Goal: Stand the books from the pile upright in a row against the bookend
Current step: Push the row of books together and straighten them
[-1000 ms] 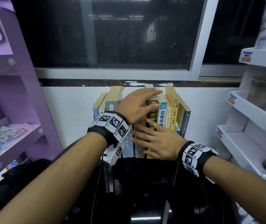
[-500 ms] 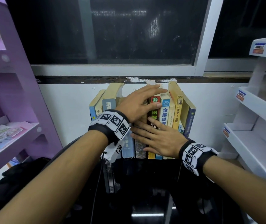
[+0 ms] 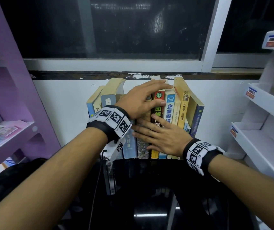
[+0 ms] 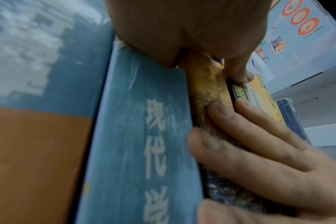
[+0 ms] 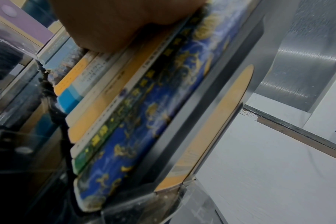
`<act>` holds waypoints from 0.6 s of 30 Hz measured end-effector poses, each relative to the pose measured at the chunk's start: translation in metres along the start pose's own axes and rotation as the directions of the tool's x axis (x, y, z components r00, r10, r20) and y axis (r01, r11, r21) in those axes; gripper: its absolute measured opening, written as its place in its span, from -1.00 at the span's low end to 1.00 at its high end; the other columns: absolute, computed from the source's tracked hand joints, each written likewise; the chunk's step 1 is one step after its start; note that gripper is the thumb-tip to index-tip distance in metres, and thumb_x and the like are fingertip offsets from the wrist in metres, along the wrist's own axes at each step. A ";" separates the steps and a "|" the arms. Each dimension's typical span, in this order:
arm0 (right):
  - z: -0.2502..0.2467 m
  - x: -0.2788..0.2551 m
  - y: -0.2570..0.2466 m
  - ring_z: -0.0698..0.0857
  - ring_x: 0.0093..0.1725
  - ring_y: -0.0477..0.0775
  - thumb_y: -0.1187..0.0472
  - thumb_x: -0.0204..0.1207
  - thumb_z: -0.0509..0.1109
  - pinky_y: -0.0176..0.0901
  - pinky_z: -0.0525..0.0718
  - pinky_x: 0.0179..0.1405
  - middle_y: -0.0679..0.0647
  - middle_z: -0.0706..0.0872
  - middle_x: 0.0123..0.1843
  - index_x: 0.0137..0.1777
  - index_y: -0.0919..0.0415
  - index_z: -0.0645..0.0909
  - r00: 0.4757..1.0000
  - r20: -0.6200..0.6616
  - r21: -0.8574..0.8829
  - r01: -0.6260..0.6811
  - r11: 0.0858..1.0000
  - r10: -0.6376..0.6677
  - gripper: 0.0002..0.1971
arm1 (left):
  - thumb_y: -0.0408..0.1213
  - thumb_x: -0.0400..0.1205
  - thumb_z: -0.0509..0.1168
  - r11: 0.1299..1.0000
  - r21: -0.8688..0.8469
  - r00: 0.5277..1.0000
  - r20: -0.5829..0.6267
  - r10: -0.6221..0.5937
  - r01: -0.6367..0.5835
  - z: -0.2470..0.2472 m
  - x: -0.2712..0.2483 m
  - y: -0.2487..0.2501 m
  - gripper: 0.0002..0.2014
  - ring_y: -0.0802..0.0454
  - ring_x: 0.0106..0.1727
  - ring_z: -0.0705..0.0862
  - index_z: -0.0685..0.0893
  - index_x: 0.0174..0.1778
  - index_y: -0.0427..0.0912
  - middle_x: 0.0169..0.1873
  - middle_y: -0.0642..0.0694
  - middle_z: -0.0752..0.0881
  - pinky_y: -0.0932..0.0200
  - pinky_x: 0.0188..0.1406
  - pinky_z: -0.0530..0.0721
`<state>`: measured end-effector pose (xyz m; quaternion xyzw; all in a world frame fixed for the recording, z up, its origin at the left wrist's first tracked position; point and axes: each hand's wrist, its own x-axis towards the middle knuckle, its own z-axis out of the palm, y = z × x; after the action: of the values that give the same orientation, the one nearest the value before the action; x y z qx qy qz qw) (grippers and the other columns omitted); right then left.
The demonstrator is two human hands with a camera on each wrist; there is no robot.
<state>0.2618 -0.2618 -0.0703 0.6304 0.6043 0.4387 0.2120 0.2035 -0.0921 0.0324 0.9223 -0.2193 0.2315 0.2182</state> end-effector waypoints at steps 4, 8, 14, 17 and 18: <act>0.001 0.000 0.001 -0.08 0.71 0.14 -0.17 0.73 -0.03 0.21 -0.22 0.67 0.09 -0.04 0.73 0.72 0.14 -0.02 1.000 0.009 0.017 -0.003 1.000 0.002 -0.35 | 0.02 0.65 0.22 1.000 -0.009 1.000 -0.013 0.006 -0.006 0.000 0.001 0.000 -0.54 0.10 0.59 0.29 0.43 0.51 0.13 0.58 0.07 0.36 -0.08 0.50 0.44; -0.001 -0.001 0.000 -0.05 0.71 0.12 -0.15 0.74 -0.02 0.20 -0.22 0.67 0.10 0.01 0.72 0.72 0.14 0.02 1.000 0.022 0.041 -0.003 0.999 0.002 -0.36 | -0.02 0.66 0.26 1.000 -0.005 0.998 -0.060 0.020 -0.020 0.002 -0.001 0.003 -0.55 0.14 0.55 0.34 0.48 0.49 0.09 0.55 0.05 0.42 0.13 0.46 0.40; -0.012 -0.002 -0.003 0.03 0.71 0.14 -0.15 0.71 0.08 0.23 -0.13 0.67 0.11 0.10 0.71 0.70 0.15 0.10 0.999 0.045 0.102 -0.021 0.995 0.016 -0.34 | 0.00 0.64 0.27 0.999 0.024 0.995 -0.091 0.034 -0.032 0.002 -0.005 0.010 -0.55 0.08 0.51 0.40 0.51 0.47 0.06 0.51 -0.01 0.47 0.07 0.48 0.40; -0.023 -0.004 -0.006 0.03 0.71 0.17 -0.12 0.71 0.06 0.26 -0.07 0.66 0.14 0.14 0.72 0.70 0.16 0.12 0.998 0.056 0.157 -0.021 0.987 0.013 -0.37 | -0.01 0.65 0.27 0.999 0.038 0.997 -0.071 0.005 -0.002 0.000 -0.005 0.015 -0.54 0.08 0.55 0.35 0.48 0.49 0.08 0.54 0.00 0.44 0.12 0.50 0.30; -0.027 -0.007 -0.006 0.02 0.71 0.17 -0.11 0.71 0.06 0.26 -0.07 0.66 0.14 0.12 0.72 0.70 0.16 0.11 0.998 0.061 0.171 -0.017 0.985 0.007 -0.37 | -0.01 0.66 0.27 0.999 0.050 0.999 -0.053 -0.008 0.011 -0.002 -0.005 0.016 -0.53 0.08 0.57 0.32 0.46 0.51 0.08 0.55 0.00 0.42 0.16 0.49 0.25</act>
<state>0.2377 -0.2740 -0.0631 0.6628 0.6294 0.3671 0.1725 0.1906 -0.1025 0.0366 0.9222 -0.2031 0.2603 0.2016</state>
